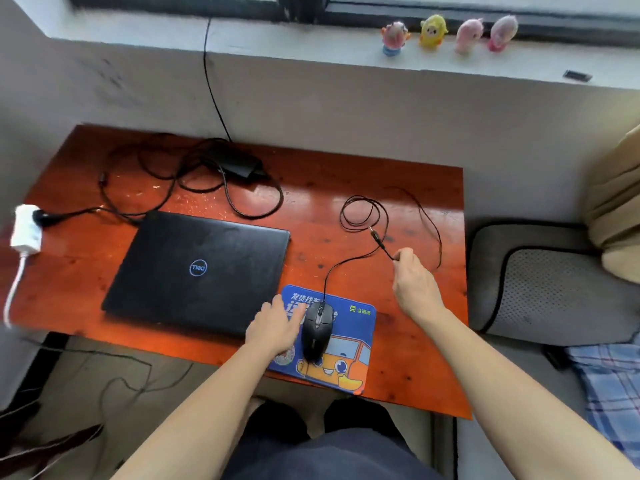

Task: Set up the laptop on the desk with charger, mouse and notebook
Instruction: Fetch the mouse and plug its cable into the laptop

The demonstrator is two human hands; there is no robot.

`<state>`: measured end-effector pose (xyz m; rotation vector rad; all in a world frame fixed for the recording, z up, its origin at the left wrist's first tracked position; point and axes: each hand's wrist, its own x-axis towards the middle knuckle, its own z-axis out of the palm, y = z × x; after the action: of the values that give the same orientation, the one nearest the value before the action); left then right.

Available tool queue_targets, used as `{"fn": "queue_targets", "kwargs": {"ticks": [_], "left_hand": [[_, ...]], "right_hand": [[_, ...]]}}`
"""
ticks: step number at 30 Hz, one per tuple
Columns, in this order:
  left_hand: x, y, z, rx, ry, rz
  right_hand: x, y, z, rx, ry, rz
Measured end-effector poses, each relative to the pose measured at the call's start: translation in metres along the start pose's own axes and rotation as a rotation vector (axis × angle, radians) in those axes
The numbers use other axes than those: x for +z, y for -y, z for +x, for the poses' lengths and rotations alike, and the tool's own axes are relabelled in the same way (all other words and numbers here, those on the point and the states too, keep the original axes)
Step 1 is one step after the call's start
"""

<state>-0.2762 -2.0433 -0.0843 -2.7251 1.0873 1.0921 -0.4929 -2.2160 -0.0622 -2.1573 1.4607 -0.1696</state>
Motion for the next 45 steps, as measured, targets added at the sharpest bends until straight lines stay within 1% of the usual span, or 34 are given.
{"fn": "queue_targets", "kwargs": {"ticks": [1,2,6,8,10,14,15,17,19,21,22,25,28,31,37,41,45], "left_hand": [[-0.011,0.004,0.002,-0.005,-0.031,-0.071],[-0.029,0.013,0.002,-0.024,-0.081,-0.172],[-0.097,0.025,0.003,-0.040,-0.203,-0.650],[-0.126,0.031,-0.004,-0.024,-0.224,-0.837],[-0.147,0.036,-0.008,0.003,-0.198,-0.949],[-0.177,0.054,-0.009,0.109,-0.030,-1.192],[-0.181,0.062,-0.009,0.159,-0.017,-1.207],[-0.191,0.082,-0.005,0.234,-0.071,-1.174],[-0.206,0.106,0.001,0.275,-0.148,-1.178],[-0.226,0.139,0.011,0.280,-0.215,-1.245],[-0.234,0.152,0.015,0.282,-0.252,-1.263],[-0.263,0.213,0.029,0.278,-0.319,-1.286],[-0.282,0.255,0.040,0.266,-0.341,-1.309],[-0.295,0.272,0.055,0.266,-0.345,-1.315],[-0.296,0.263,0.095,0.240,-0.329,-1.317],[-0.295,0.268,0.118,0.206,-0.343,-1.116],[-0.295,0.294,0.146,0.205,-0.300,-0.758]], "right_hand": [[-0.004,0.009,0.005,-0.037,-0.033,0.048],[-0.007,0.029,0.012,-0.115,-0.049,0.091],[-0.006,0.093,0.021,-0.362,-0.010,0.175],[0.003,0.126,0.015,-0.446,0.009,0.198],[0.013,0.152,0.008,-0.524,0.014,0.202],[0.033,0.201,-0.004,-0.731,-0.045,0.076],[0.038,0.213,-0.006,-0.751,-0.073,0.044],[0.045,0.233,-0.009,-0.774,-0.119,-0.038],[0.052,0.249,-0.005,-0.719,-0.078,-0.189],[0.060,0.260,0.006,-0.534,-0.016,-0.333],[0.059,0.257,0.011,-0.414,-0.004,-0.358],[0.063,0.256,0.021,-0.114,-0.055,-0.338],[0.064,0.256,0.028,0.042,-0.090,-0.272],[0.078,0.275,0.035,0.055,-0.084,-0.169],[0.129,0.332,0.060,-0.011,0.124,-0.007],[0.169,0.362,0.108,-0.083,0.187,0.042],[0.200,0.391,0.152,-0.133,0.208,0.086]]}}
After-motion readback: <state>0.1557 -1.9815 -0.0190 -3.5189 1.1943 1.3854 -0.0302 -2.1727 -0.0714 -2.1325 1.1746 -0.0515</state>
